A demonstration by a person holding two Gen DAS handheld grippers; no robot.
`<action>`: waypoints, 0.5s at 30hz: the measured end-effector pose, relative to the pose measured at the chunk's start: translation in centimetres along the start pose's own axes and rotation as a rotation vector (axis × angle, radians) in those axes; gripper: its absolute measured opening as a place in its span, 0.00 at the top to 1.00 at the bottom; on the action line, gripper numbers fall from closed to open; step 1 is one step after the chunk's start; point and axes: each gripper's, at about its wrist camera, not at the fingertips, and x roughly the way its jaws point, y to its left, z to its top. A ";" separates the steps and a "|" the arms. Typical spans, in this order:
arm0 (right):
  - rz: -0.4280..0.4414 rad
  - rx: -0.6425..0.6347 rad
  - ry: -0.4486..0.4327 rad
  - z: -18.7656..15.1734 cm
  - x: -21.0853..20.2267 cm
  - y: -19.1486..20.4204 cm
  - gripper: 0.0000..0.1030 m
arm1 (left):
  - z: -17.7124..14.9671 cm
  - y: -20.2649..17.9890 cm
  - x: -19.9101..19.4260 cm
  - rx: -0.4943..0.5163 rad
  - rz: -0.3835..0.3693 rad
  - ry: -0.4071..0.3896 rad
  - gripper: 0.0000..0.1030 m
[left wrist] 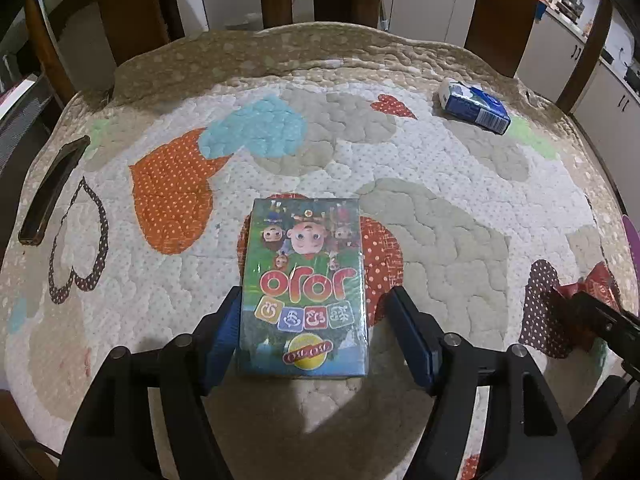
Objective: Collect trash
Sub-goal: 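Carry the green card box and red snack bag over the purple basket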
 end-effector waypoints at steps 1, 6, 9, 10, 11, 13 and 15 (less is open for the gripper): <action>0.018 -0.003 0.001 0.0 -0.1 0.0 0.52 | -0.1 0.1 -0.2 -0.005 -0.005 0.001 0.48; 0.034 0.004 -0.020 -0.4 -1.0 -0.3 0.57 | -0.8 0.8 -1.9 -0.034 -0.077 -0.006 0.48; 0.049 0.029 -0.034 -0.6 -1.8 -0.8 0.57 | -1.3 0.9 -2.9 -0.049 -0.097 -0.002 0.48; 0.051 0.036 -0.043 -0.7 -2.1 -1.0 0.57 | -1.4 0.9 -3.3 -0.056 -0.104 -0.002 0.48; 0.054 0.042 -0.048 -0.7 -2.4 -1.1 0.57 | -1.5 1.0 -3.8 -0.060 -0.111 -0.002 0.48; 0.058 0.051 -0.060 -0.9 -3.0 -1.3 0.57 | -1.6 0.8 -4.7 -0.057 -0.117 -0.007 0.48; 0.056 0.053 -0.072 -1.0 -3.6 -1.5 0.57 | -1.7 0.6 -5.5 -0.046 -0.117 -0.017 0.48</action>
